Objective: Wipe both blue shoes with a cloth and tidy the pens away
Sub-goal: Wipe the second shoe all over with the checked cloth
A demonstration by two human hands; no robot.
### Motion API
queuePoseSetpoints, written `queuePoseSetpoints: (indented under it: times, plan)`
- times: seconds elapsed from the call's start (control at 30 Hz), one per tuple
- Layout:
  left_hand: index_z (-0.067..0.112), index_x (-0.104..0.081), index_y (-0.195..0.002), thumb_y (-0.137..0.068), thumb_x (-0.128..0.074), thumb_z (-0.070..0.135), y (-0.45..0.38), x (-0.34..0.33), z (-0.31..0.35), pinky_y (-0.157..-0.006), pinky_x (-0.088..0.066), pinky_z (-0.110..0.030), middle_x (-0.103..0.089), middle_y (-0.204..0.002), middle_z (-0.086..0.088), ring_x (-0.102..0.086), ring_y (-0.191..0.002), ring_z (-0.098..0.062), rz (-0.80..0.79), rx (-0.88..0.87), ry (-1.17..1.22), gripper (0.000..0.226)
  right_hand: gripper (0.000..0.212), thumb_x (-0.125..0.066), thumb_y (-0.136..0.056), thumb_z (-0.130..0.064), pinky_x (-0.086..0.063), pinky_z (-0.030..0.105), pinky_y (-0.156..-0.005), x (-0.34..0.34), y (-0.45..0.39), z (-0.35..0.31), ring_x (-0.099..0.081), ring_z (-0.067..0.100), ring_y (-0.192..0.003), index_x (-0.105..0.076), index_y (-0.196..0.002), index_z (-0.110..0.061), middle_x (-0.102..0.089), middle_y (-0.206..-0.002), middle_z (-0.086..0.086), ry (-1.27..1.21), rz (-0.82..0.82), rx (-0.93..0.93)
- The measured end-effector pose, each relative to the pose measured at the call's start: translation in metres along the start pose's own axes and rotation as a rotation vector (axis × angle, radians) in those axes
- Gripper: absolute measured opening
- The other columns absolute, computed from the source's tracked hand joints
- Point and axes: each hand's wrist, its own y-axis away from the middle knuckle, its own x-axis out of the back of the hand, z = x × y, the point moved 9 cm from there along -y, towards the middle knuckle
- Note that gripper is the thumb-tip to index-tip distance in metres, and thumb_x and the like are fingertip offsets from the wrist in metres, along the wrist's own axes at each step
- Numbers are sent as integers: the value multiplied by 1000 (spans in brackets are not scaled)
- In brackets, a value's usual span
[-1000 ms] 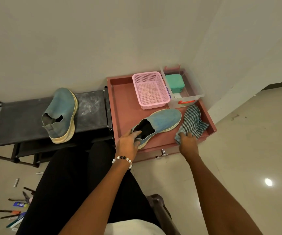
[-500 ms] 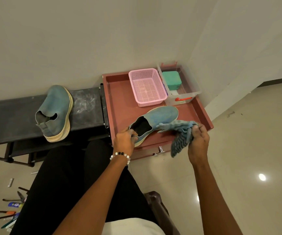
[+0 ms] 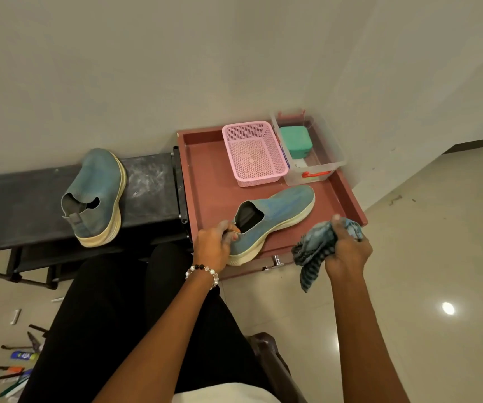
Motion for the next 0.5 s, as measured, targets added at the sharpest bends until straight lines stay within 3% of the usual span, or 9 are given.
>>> queuePoseSetpoints:
  times: [0.07,0.17,0.23,0.33,0.4,0.5]
  plan:
    - [10,-71,-89,-86,-58,-2,-2,-2,-3,-75,-52,-26,-71,-83,1,-65,-80,-15,-1,32,-28,19,41,-75,-76,-2,-56,27,-58,-8,3,0,-69,22,-82,-57,-112,2,-67,-96,7,34,-36,23]
    - [10,-69,-97,-87,-54,-3,-4,-3,-7,-79,-52,-32,-69,-89,-3,-64,-85,-20,3,85,-56,22,29,-72,-77,4,-58,31,-61,-13,3,5,-68,30,-87,-62,-105,1,-68,-93,9,88,-27,14]
    - [12,-65,-111,-85,-53,-5,-6,-7,-9,-84,-51,-36,-67,-100,-6,-62,-94,-24,-27,81,-54,34,28,-74,-78,-3,-59,40,-73,-6,1,2,-69,28,-87,-64,-104,-2,-69,-96,9,164,57,62]
    - [16,-54,-129,-83,-50,-9,-6,-13,-7,-91,-50,-41,-61,-117,-8,-58,-107,-25,-61,26,-76,53,38,-75,-80,-17,-56,35,-83,13,9,-21,-66,20,-92,-61,-114,-6,-67,-107,7,277,256,228]
    - [13,-51,-132,-80,-56,-10,-5,-14,-1,-94,-50,-42,-58,-122,-11,-56,-111,-28,-41,-51,-186,56,44,-73,-82,-22,-54,28,-84,21,18,-34,-63,15,-94,-57,-120,-7,-63,-109,2,235,347,308]
    - [5,-61,-120,-67,-72,-10,-1,-22,12,-99,-48,-49,-60,-125,-18,-56,-118,-38,-4,-260,-485,56,45,-71,-84,-25,-52,22,-84,22,24,-35,-61,11,-94,-54,-123,-8,-60,-107,-1,187,368,347]
